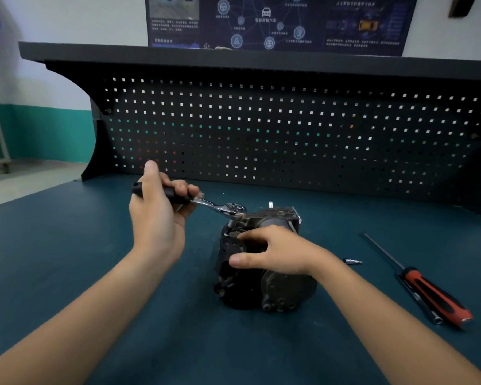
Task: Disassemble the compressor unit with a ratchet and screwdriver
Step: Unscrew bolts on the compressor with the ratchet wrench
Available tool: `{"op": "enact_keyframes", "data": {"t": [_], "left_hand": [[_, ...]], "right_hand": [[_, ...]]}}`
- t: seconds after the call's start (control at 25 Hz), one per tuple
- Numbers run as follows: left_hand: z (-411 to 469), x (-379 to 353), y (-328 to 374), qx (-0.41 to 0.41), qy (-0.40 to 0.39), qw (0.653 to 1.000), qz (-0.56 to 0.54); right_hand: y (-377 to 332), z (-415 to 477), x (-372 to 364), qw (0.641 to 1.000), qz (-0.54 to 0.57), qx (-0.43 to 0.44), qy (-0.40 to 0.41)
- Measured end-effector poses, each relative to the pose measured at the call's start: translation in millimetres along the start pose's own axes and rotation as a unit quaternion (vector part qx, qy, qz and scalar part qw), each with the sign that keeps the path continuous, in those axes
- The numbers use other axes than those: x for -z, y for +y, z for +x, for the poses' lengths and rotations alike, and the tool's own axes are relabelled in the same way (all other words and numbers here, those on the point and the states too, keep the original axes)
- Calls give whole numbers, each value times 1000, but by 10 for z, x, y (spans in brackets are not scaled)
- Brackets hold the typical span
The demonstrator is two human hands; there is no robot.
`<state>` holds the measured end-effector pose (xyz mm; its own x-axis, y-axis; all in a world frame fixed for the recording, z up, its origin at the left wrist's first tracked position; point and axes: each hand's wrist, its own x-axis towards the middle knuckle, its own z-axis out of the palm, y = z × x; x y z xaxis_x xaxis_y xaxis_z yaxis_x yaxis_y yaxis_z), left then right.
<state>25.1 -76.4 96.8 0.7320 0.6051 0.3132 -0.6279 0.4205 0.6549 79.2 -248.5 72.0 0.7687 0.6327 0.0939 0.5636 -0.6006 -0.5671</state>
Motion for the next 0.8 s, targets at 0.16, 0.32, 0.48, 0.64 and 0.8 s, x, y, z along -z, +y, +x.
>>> {"op": "enact_keyframes", "data": {"t": [0.16, 0.32, 0.48, 0.64, 0.8], "left_hand": [[-476, 50, -33, -62, -71, 995, 13], [-617, 122, -96, -92, -109, 988, 61], [-244, 151, -81, -70, -46, 995, 44], [290, 179, -109, 53, -31, 998, -3], [601, 112, -238, 195, -45, 978, -54]], "right_hand": [[1, -9, 2, 1000, -9, 5, 5], [19, 8, -9, 1000, 3, 2, -7], [51, 69, 28, 989, 144, 12, 30], [-22, 238, 64, 978, 192, 39, 67], [-34, 329, 5, 965, 260, 22, 39]]}}
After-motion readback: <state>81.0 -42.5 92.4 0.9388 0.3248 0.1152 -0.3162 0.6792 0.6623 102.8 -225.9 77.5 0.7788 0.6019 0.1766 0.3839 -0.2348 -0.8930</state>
